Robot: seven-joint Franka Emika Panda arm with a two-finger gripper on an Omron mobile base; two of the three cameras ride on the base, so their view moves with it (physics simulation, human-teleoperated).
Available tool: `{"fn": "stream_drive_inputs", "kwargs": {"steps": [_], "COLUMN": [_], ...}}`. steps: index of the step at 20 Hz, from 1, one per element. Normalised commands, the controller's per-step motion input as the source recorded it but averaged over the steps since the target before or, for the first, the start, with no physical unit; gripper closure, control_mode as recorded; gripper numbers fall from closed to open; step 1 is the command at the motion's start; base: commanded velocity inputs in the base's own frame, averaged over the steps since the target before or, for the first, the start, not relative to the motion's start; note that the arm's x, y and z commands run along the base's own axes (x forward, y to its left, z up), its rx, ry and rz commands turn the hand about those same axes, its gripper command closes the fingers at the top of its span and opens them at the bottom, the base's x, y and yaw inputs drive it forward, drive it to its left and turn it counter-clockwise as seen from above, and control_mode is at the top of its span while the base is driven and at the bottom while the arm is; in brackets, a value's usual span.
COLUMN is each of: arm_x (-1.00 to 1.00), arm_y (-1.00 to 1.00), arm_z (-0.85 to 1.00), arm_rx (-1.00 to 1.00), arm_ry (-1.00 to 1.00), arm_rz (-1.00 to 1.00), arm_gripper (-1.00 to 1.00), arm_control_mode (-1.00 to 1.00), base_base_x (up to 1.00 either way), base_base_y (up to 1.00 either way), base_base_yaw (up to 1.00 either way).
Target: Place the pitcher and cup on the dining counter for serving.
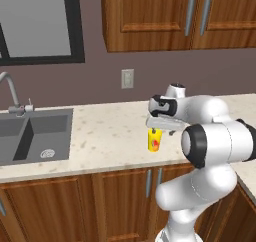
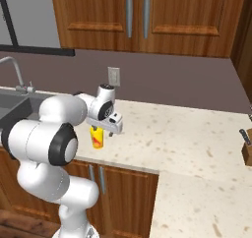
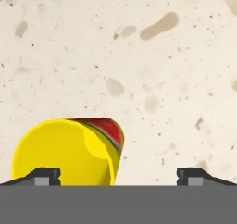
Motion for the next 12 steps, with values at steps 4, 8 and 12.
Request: {"fn": "stream_drive_inputs", "kwargs": {"steps": [4, 8, 12], "arm_x": [0.00, 0.00, 0.00], "arm_y": [0.00, 0.00, 0.00], "arm_z": [-0.23, -0.18, -0.22], "arm_rx": [0.00, 0.00, 0.00], "arm_ry": [0.00, 0.00, 0.00], "arm_rz": [0.00, 0.00, 0.00], "arm_gripper": [-1.00, -1.00, -1.00], "arm_control_mode": [-1.00, -1.00, -1.00], "base_base_x": [0.00, 0.00, 0.00], "base_base_y": [0.00, 0.00, 0.00], "base_base_yaw": [0.00, 0.00, 0.00]}}
